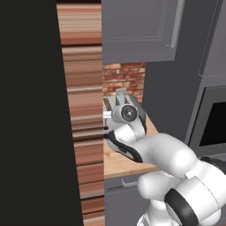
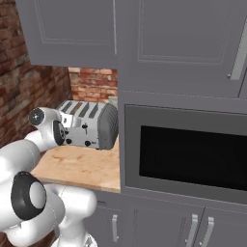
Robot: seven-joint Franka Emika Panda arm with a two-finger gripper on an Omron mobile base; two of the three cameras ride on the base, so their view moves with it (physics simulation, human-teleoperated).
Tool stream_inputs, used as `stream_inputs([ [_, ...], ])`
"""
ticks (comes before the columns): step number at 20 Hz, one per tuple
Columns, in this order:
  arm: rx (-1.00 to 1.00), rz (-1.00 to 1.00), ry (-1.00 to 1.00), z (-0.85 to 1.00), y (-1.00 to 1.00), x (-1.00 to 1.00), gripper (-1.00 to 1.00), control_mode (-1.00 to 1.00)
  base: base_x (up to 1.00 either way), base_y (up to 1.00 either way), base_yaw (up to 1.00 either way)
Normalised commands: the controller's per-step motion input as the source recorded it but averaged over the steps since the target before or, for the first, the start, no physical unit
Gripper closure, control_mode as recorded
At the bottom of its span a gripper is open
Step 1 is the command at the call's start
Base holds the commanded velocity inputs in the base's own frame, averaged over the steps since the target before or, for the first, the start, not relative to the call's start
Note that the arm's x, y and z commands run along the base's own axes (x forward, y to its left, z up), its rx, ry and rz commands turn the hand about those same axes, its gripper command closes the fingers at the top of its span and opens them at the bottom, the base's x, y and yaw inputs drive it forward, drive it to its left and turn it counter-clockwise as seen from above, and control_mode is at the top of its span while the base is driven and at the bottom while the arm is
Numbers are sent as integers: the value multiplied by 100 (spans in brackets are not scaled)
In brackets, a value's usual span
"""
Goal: Start the toaster. Once the lever pops up, take the bread to the plate on the dining counter.
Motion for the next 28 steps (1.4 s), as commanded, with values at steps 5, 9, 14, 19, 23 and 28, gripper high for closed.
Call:
stream_inputs([
  [5, 0, 13, 0, 2, 0, 0, -100, -100, 0, 0, 0],
  [9, 0, 7, 0, 6, 0, 0, -100, -100, 0, 0, 0],
  [14, -2, 0, 0, 2, 0, 1, -100, -100, 0, 0, 0],
  [19, 0, 0, 0, 4, 0, 9, -100, -100, 0, 0, 0],
  [23, 0, 0, 0, 6, 0, 22, -100, -100, 0, 0, 0],
  [28, 0, 0, 0, 0, 0, 24, -100, -100, 0, 0, 0],
])
